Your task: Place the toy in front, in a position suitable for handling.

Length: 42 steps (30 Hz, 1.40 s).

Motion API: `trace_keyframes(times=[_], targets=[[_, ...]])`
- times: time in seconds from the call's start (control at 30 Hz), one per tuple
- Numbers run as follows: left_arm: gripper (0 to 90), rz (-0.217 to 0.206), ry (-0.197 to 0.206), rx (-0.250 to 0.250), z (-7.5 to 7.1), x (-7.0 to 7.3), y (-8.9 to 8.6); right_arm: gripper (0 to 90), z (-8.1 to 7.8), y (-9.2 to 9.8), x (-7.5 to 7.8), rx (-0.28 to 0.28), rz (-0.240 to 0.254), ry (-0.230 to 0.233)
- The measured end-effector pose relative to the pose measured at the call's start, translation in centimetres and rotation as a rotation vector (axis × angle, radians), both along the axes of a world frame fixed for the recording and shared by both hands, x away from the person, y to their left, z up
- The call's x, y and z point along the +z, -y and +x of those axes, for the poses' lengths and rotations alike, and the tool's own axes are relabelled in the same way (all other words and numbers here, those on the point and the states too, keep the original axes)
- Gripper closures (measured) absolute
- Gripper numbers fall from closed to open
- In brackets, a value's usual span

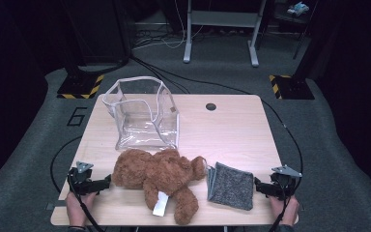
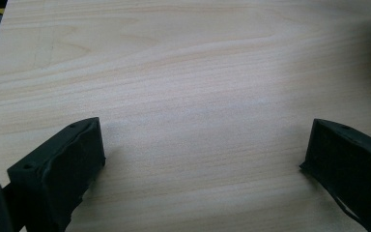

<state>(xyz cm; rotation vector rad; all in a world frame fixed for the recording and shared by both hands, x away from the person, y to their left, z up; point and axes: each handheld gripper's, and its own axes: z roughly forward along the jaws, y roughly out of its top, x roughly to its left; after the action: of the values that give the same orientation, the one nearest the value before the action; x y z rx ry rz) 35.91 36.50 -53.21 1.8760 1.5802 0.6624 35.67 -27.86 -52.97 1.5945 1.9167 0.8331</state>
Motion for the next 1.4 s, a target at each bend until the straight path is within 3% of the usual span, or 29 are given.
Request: trace_keyframes(times=[0.67, 1.03, 1.17, 1.27, 1.33, 1.4], targets=[[0.5, 0.0, 0.001, 0.009, 0.0, 0.0, 0.0, 5.2, 0.0, 0.0, 0.0, -0.001, 0.0, 0.0], [1.5, 0.001, 0.005, 0.007, 0.0, 0.0, 0.0, 0.0, 0.3, -0.1, 0.2, -0.011, -0.002, -0.045], [1.5, 0.001, 0.003, 0.007, 0.0, 0.0, 0.0, 0.0, -0.2, -0.2, 1.2, 0.003, 0.038, -0.035], [1.5, 0.002, 0.008, 0.012, 0.0, 0.0, 0.0, 0.0, -0.8, -0.9, 2.3, 0.034, 0.096, -0.023], [1.9, 0.0, 0.008, 0.009, -0.1, 0.0, 0.0, 0.0, -1.1, -1.7, 2.8, 0.065, 0.107, -0.029], [1.9, 0.001, 0.008, 0.011, -0.1, 0.0, 0.0, 0.0, -1.4, -2.5, 3.3, 0.094, 0.086, -0.019]])
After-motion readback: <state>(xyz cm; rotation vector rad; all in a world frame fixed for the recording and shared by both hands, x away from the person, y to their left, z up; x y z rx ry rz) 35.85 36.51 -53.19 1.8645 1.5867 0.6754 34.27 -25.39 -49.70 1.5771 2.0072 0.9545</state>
